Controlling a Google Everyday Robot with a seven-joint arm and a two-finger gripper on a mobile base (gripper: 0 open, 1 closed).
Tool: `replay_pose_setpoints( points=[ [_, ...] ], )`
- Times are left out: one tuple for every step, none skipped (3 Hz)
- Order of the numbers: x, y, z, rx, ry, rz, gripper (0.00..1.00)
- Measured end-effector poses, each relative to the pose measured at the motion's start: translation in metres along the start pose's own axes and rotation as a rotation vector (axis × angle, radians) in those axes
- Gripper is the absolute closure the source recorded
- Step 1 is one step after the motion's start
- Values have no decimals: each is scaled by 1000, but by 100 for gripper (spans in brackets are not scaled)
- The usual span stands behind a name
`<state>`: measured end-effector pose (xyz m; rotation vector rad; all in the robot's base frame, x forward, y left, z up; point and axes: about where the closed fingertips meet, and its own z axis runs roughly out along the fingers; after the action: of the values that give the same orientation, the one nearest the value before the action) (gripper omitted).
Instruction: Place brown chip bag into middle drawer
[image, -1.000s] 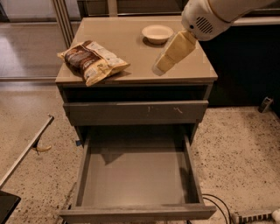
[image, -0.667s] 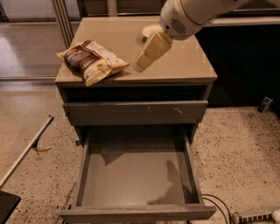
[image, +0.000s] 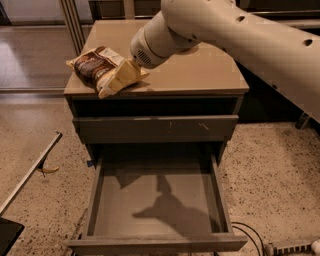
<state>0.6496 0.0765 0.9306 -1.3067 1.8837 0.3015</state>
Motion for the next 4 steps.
replay_pose_setpoints(
  points=[
    [0, 0, 0, 0, 0, 0, 0],
    [6, -8, 19, 24, 21, 17, 0],
    [10, -20, 52, 27, 30, 21, 0],
    [15, -28, 84, 17, 31, 38, 0]
  ],
)
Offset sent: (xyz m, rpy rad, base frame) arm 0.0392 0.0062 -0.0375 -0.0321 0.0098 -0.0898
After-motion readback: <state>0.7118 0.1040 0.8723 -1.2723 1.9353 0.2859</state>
